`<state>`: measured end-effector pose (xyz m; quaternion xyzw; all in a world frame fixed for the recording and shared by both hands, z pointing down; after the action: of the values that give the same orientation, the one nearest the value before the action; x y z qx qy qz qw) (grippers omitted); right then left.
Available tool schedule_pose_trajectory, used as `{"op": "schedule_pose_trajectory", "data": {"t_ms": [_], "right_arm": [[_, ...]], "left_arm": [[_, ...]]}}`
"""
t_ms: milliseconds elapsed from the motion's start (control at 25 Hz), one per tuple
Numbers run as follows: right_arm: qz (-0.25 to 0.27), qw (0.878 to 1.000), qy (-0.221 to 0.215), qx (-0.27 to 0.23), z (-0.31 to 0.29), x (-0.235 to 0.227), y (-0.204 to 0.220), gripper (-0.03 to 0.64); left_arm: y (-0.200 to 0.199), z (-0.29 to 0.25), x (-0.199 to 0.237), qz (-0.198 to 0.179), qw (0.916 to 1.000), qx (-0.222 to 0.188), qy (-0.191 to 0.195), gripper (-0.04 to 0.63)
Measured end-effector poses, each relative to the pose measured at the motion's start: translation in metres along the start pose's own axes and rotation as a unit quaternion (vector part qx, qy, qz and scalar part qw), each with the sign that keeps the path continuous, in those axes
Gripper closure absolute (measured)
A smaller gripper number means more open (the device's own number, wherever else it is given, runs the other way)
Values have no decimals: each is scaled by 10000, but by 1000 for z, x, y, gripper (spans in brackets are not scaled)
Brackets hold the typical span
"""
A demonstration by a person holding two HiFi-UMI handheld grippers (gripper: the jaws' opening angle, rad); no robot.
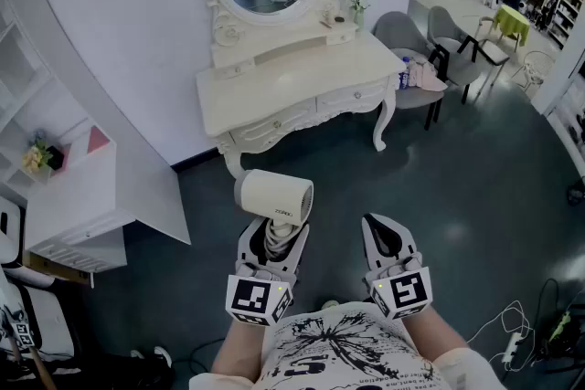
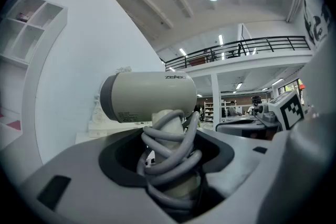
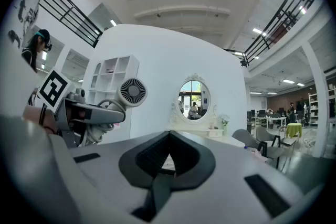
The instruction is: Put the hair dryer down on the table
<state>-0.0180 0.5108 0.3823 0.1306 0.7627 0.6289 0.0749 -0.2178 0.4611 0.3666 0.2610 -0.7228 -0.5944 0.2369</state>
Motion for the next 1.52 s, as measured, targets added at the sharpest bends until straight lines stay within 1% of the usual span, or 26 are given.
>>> {"op": "schedule_pose_trajectory", "data": {"t_ms": [160,560,640,880,1040,1240,1520], "right_arm": [[69,10000,-60,2,-5,-2,-5,599],[-58,9999,-111,17,-15,-10,-2,598],[-69,10000,-58,38,-17,-10,-2,598],[-256,9995,-31,205,-27,-18,4,598],[-296,9990,-84,309,-41,-30,7,598],[-288,9986,-305,316,-69,-57,7,598],[-129,9964,-723,412,-133,-115,-8,598]], "left_arm": [[-5,-4,1,-19,10000,-20,-1,328],[-2,-15,2,15,10000,17,15,328],[-1,-15,3,31,10000,37,34,328],[4,-24,6,35,9999,128,25,328],[5,-39,12,121,9998,166,-70,328],[4,-67,15,152,9991,271,-282,328],[-13,-134,27,246,9968,338,-678,328]]}}
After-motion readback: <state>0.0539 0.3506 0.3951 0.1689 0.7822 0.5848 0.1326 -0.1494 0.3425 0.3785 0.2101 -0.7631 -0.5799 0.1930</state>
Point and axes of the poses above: the fingertips, and each gripper's own axes: z backward along the fingers, x to its left, y out of its underside, the point moved 7 cm from there along z, backward along the fingers, and after that the axes turned 7 degrees about x, right-handed, at the moved point
